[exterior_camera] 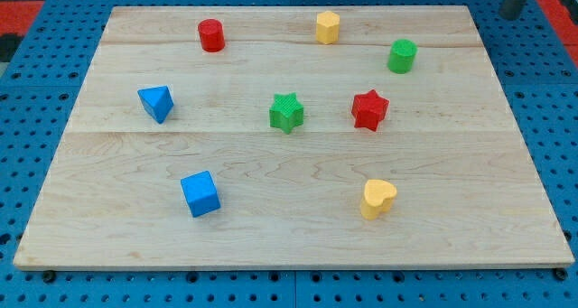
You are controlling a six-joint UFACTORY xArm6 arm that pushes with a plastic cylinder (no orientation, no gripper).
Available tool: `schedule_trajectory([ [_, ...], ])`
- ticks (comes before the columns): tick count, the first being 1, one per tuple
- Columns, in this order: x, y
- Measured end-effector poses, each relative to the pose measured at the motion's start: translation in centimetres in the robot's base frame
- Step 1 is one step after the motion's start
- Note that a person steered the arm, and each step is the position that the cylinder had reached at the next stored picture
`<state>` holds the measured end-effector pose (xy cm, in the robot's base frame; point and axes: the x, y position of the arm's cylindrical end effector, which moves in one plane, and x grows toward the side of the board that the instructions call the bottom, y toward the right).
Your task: Push the green circle to the bottom right of the red star
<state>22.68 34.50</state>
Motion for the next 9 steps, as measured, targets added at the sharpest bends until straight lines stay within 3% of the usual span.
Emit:
schedule_trajectory([
  [1,1.0,-4.5],
  [2,-1.4,-13.0],
  [3,3.0,-22.9],
  [4,6.6,-23.5],
  [5,8.0,-19.6],
  [7,5.6,-18.5],
  [8,5.7,-15.1],
  [9,11.4,-15.0],
])
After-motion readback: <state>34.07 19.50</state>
